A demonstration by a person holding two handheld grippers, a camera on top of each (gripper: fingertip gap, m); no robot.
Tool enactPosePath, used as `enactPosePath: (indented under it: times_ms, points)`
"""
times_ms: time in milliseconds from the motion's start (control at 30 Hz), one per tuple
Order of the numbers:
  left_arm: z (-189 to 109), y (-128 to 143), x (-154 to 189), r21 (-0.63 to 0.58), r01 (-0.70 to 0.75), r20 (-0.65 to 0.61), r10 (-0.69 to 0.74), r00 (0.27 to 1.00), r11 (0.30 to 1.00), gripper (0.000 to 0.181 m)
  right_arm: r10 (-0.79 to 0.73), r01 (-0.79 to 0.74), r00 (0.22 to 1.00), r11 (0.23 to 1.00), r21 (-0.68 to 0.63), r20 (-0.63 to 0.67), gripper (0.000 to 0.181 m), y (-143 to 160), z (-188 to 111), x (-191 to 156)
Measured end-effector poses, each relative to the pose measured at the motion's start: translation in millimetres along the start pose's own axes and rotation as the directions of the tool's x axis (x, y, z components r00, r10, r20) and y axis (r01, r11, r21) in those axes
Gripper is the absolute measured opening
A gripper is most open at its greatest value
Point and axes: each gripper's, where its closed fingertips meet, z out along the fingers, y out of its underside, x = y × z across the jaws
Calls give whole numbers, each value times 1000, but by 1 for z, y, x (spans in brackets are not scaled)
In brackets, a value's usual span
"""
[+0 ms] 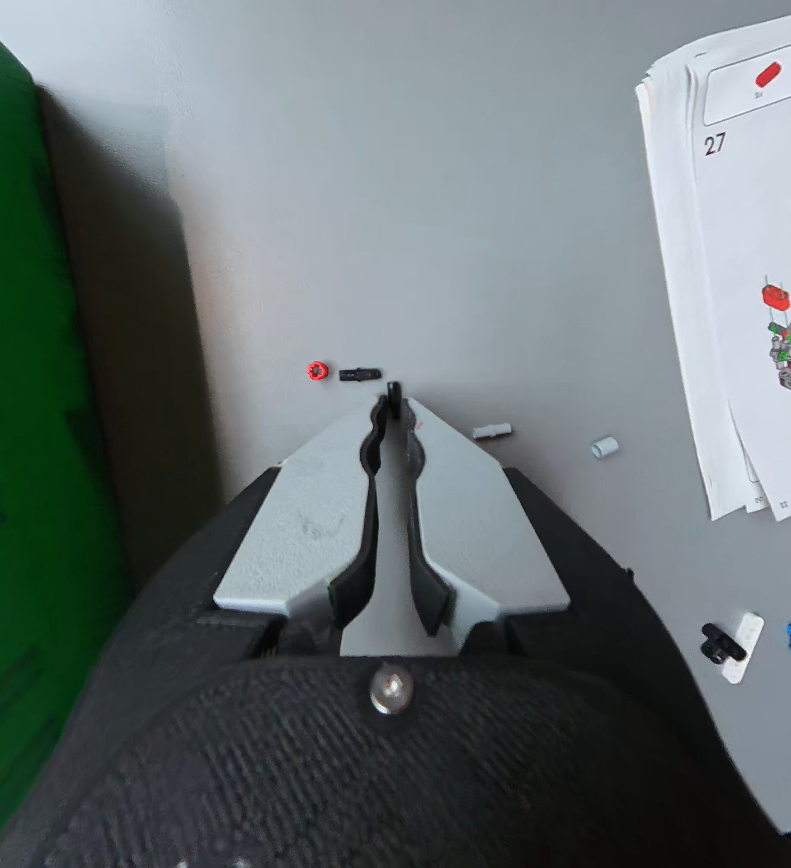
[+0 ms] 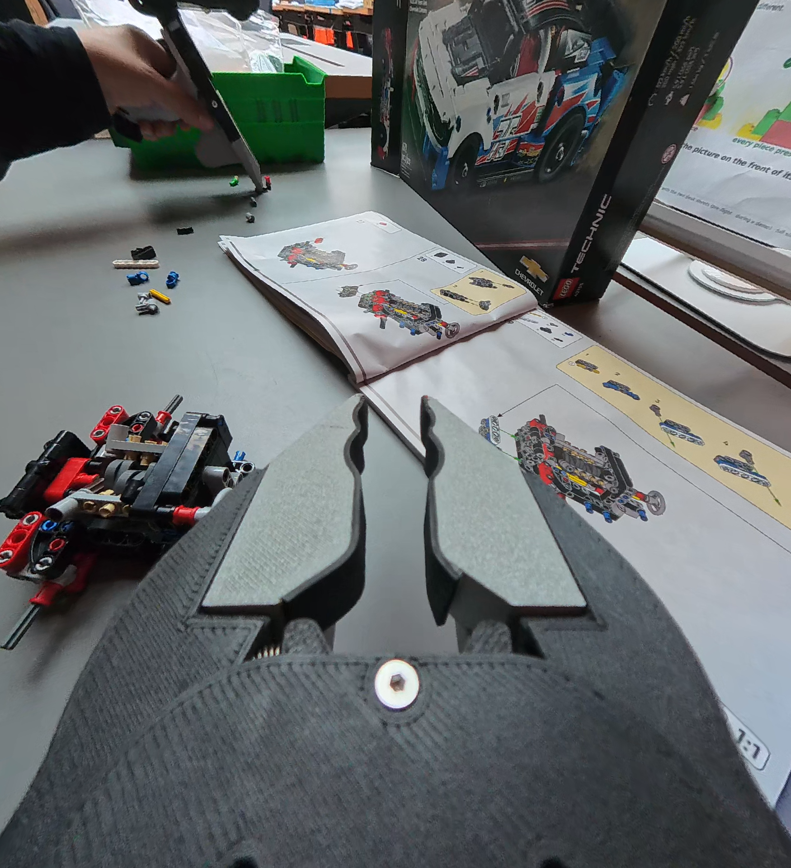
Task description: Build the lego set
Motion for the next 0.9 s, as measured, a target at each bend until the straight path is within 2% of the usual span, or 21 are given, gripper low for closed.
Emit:
enactPosePath:
  times_ms: [33, 267, 467, 633, 867, 900]
  points:
    - [0, 0, 1, -1, -7, -3, 7, 1000, 1000, 3, -4, 4, 1000, 1000, -4, -2, 18, 1, 0, 1]
    - [-13, 19, 23, -39, -107, -31, 106, 994, 993, 3, 6, -6, 1000, 1000, -9, 4, 18, 1, 1, 1]
    - [-45, 58, 88, -26, -308, -82, 305, 949, 951, 3, -3, 3, 1000, 1000, -7, -1, 17, 1, 1, 1]
    - [-44, 97, 134, -42, -388, -150, 378, 914, 921, 3, -20, 20, 1000, 1000, -14, -5, 17, 1, 2, -1]
    - [-34, 109, 139, -11, -384, -124, 380, 917, 923, 8, -27, 27, 999, 999, -19, -33, 17, 2, 1, 3]
    - [-32, 109, 138, -10, -370, -127, 366, 922, 929, 14, -31, 30, 999, 999, -20, -38, 17, 2, 0, 4]
